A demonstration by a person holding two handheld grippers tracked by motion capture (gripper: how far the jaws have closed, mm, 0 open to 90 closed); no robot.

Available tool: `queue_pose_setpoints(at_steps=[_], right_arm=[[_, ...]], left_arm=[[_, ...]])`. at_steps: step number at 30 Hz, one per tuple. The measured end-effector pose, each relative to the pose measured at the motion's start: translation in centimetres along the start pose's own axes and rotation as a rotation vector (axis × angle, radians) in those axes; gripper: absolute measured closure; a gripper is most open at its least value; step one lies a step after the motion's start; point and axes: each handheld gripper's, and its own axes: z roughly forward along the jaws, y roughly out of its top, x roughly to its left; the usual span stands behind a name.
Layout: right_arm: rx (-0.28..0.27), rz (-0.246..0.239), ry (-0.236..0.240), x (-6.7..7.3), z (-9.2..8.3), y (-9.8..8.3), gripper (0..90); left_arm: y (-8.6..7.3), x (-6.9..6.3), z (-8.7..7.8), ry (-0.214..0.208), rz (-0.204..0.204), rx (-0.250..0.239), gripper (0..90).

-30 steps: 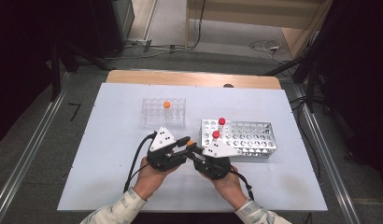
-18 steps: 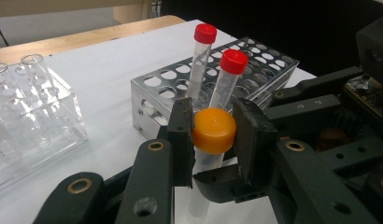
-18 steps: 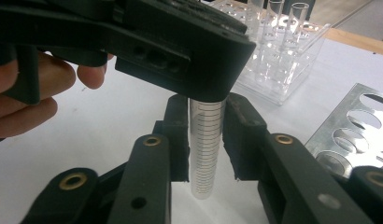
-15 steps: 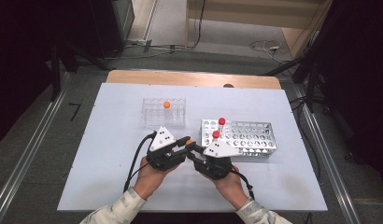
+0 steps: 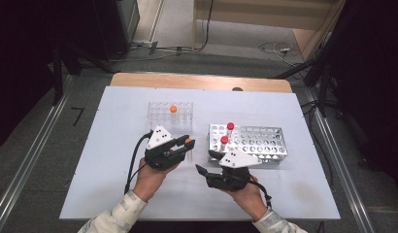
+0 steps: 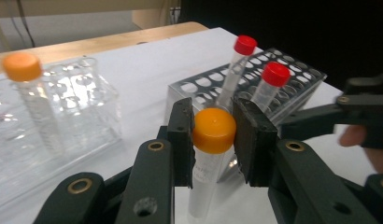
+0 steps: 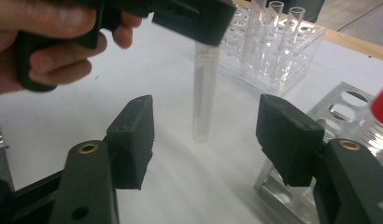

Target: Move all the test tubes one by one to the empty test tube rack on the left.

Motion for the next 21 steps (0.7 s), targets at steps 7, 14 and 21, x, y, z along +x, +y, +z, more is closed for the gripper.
queue_pose_setpoints(at_steps=[7,14,21], right_arm=[[-0.008,0.008,-0.021,-0.8,-2.4,-0.8,34.4],[-0.027,0.043,-0.069,-2.2,-4.7,-1.7,34.4],[-0.04,0.064,-0.101,-3.3,-5.9,-2.2,34.4]], left_arm=[[1.6,2.1,-0.6,0.065,-0.021,-0.031,70.0],[4.4,3.8,-0.9,0.136,-0.011,-0.072,70.0],[5.9,6.2,-0.1,0.224,-0.021,-0.071,70.0]])
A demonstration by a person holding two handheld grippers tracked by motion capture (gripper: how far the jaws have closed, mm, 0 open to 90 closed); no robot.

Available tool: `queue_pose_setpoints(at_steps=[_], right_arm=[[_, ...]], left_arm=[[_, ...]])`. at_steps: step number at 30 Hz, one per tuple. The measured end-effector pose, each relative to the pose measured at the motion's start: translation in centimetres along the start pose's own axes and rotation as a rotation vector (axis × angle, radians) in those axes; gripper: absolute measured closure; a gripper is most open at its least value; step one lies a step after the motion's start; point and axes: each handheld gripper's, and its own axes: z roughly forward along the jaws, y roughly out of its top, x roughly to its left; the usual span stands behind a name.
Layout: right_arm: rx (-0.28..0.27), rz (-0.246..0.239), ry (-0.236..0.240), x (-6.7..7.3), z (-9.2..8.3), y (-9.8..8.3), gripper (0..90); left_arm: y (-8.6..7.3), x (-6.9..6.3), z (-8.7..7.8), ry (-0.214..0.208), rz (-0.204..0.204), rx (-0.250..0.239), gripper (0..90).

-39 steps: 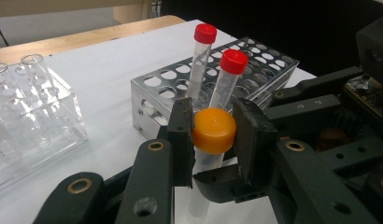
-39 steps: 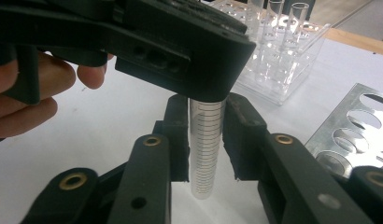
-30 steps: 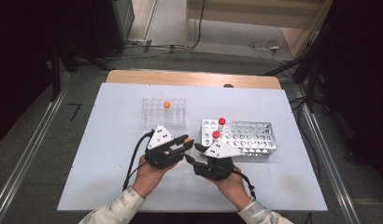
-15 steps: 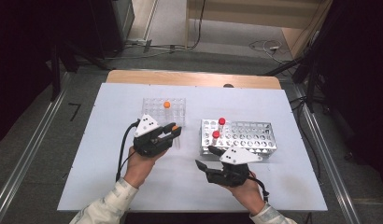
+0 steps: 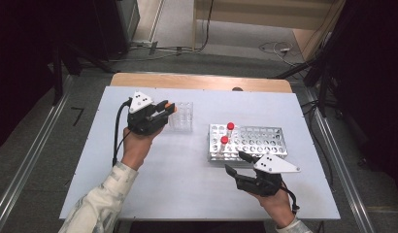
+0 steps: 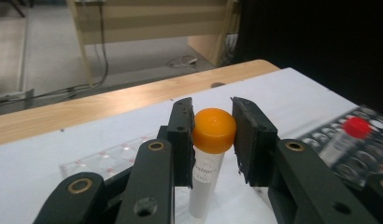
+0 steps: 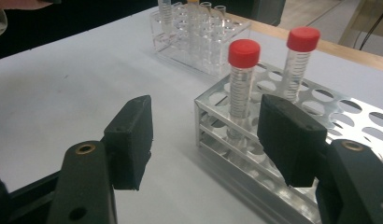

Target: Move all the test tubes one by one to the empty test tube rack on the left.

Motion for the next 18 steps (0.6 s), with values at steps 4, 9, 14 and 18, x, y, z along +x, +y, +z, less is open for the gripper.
queue_pose_setpoints(at_steps=[4,9,14,18], right_arm=[[-0.007,0.009,-0.01,-0.4,-0.2,0.0,34.5],[-0.007,0.011,-0.014,-0.6,-0.2,0.0,34.5],[-0.01,0.013,-0.016,-0.7,-0.2,0.0,34.6],[-0.011,0.013,-0.017,-0.7,-0.2,0.0,34.6]], left_arm=[[0.4,1.1,0.9,0.039,-0.009,-0.001,70.1],[0.5,1.9,1.7,0.065,-0.021,-0.011,70.1],[0.4,2.1,2.4,0.092,-0.001,-0.01,70.0],[0.1,2.2,3.0,0.096,-0.001,0.005,69.9]])
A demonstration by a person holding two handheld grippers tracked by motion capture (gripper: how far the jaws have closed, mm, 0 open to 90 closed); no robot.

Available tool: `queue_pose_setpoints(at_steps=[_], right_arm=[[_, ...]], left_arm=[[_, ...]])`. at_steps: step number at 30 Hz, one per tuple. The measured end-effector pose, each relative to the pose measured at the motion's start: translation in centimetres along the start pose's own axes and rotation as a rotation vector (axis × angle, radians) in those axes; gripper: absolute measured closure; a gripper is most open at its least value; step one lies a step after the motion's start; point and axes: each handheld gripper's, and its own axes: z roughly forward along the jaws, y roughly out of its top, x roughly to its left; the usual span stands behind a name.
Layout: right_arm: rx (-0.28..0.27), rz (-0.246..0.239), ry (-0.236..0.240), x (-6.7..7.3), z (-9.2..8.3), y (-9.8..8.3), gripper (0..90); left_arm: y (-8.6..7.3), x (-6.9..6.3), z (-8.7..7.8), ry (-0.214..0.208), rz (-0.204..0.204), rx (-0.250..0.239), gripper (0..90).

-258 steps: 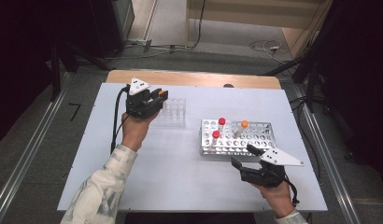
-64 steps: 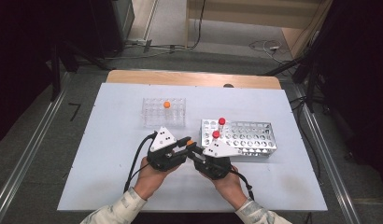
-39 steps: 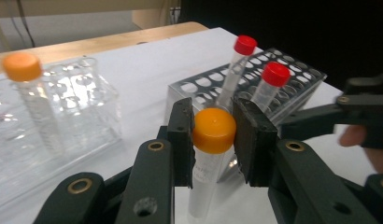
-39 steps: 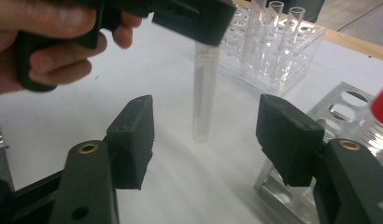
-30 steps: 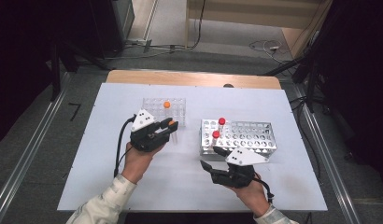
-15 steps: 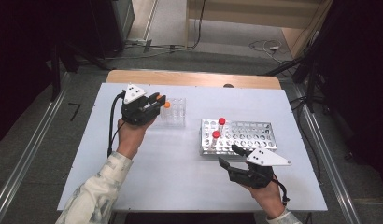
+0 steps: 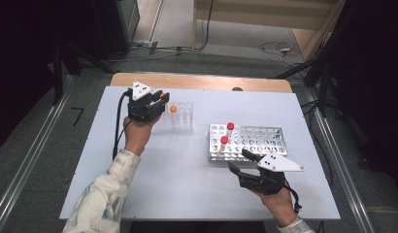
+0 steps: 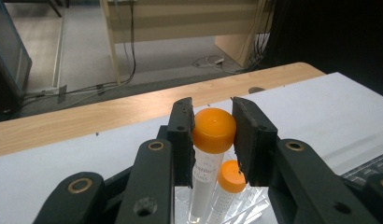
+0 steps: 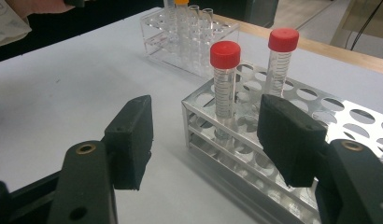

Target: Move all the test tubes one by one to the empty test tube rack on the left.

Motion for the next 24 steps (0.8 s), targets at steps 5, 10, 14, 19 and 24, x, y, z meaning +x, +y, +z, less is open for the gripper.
queue_pose_setpoints(at_steps=[5,10,14,19,24], right_arm=[[0.0,0.003,-0.002,-0.1,0.0,0.0,34.7],[0.005,0.0,-0.002,0.0,0.0,-0.1,34.7],[0.005,0.002,-0.002,-0.1,0.1,-0.1,34.7],[0.01,0.013,-0.026,-0.4,0.6,-0.2,36.1],[0.013,0.03,-0.047,-1.1,1.8,-0.4,39.2]], left_arm=[[-1.2,-0.1,0.7,0.007,0.007,0.025,69.7],[-2.8,-0.1,1.7,0.019,0.01,0.052,69.5],[-3.2,0.2,1.7,0.024,0.003,0.049,65.6],[-2.8,0.3,1.0,0.005,-0.009,0.032,57.3],[-2.7,-0.4,0.1,-0.001,-0.021,0.019,42.1]])
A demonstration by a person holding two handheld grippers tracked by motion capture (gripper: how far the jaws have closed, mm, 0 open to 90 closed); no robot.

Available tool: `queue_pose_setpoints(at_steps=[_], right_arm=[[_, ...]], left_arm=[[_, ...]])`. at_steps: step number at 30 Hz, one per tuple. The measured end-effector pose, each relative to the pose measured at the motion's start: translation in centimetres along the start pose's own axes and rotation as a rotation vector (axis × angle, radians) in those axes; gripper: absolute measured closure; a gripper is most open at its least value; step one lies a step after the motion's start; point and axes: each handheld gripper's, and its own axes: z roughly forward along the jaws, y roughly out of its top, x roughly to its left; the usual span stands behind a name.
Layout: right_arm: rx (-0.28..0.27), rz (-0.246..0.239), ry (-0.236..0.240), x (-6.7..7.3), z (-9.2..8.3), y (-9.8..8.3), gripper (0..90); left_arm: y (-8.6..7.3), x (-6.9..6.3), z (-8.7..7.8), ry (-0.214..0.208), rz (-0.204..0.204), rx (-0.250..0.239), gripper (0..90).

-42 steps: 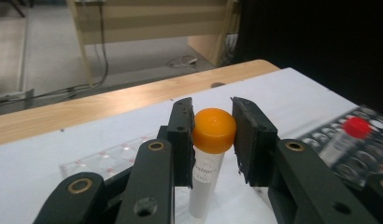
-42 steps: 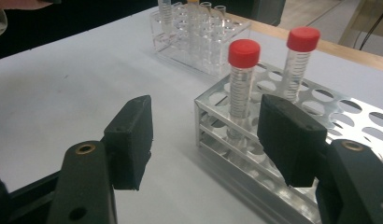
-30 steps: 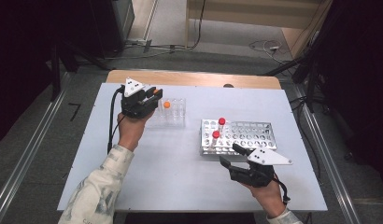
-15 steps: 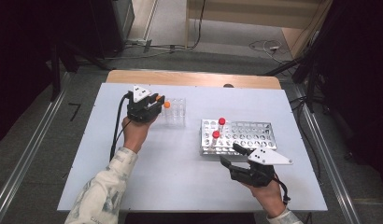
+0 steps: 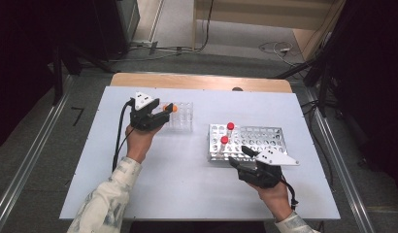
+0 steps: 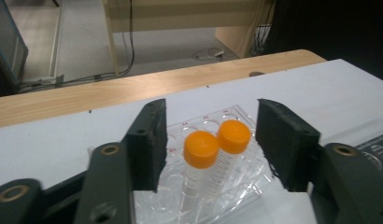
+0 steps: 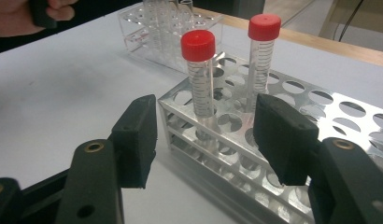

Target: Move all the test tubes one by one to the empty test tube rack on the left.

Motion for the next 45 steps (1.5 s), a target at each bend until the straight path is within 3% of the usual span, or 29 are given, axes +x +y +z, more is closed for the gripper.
queue_pose_setpoints(at_steps=[3,9,14,24,32,45], right_arm=[[0.005,-0.005,0.0,-0.1,1.0,0.0,39.4],[0.005,-0.013,-0.007,0.2,2.6,0.0,42.2],[-0.003,-0.01,-0.019,0.3,3.8,0.3,48.1],[-0.008,-0.028,-0.035,0.7,5.2,0.4,67.4],[-0.021,-0.022,-0.048,0.5,5.0,0.7,71.0],[-0.144,-0.01,-0.02,0.8,1.3,4.0,71.0]], left_arm=[[-0.2,-0.5,-0.6,-0.011,-0.01,-0.001,32.1],[-1.5,-1.2,-1.8,-0.039,-0.038,0.019,21.6],[-2.6,-2.3,-2.4,-0.077,-0.017,0.042,21.6],[-2.9,-3.9,-3.1,-0.131,0.011,0.049,20.2],[-3.3,-4.5,-3.0,-0.149,0.024,0.075,20.0],[-3.2,-4.9,-3.8,-0.179,0.028,0.068,19.1]])
